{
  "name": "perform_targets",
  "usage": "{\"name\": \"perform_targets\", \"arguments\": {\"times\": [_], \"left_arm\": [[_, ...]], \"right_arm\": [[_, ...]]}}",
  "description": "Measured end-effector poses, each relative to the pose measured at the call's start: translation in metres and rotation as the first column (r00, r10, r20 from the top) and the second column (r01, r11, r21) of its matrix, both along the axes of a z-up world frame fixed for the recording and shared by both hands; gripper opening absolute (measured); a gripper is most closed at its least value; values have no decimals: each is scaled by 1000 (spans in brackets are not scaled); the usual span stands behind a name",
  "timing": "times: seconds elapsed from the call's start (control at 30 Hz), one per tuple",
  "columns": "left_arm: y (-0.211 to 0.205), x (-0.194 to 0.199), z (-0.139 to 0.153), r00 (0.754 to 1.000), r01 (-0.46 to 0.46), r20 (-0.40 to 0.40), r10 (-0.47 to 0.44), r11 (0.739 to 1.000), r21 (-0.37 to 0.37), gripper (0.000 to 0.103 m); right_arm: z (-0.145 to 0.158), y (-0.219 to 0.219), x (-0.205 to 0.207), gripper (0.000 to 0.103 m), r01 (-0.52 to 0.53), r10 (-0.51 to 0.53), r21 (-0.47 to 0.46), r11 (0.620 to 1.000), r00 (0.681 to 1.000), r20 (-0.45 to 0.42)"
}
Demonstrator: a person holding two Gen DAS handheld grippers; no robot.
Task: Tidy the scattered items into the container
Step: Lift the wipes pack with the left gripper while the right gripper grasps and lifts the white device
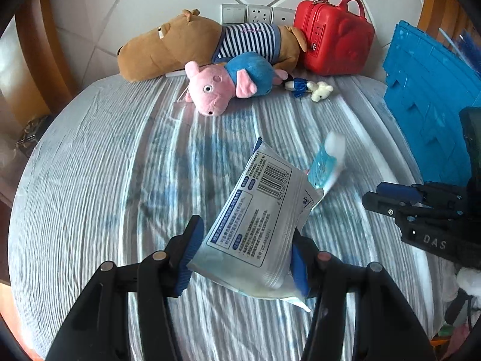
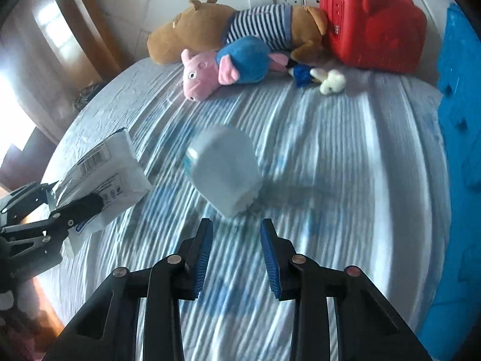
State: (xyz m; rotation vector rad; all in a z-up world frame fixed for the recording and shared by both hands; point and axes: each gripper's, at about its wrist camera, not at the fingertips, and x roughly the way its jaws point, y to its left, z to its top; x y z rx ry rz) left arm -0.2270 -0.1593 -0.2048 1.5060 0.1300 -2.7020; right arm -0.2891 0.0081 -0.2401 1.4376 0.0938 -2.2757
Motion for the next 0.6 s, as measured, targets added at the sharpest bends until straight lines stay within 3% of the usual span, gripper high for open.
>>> {"name": "perform_targets", "arguments": {"times": [0.07,0.2,0.6], "left_arm": [[-1,2,-2,1000,-11,7,11,1000,-3,52],[-7,3,-8,999,-28,21,28,1000,0,52],[-3,-14,-22,998,-32,50,31,999,5,52]], "right_arm": [[-2,-4,0,41,-12,12,4,1000,1000,-10],[-2,-18,-3,66,-57,58,16,998,997,-48],[-17,-30,-16,67,-74,74,3,997,996,-42]]}}
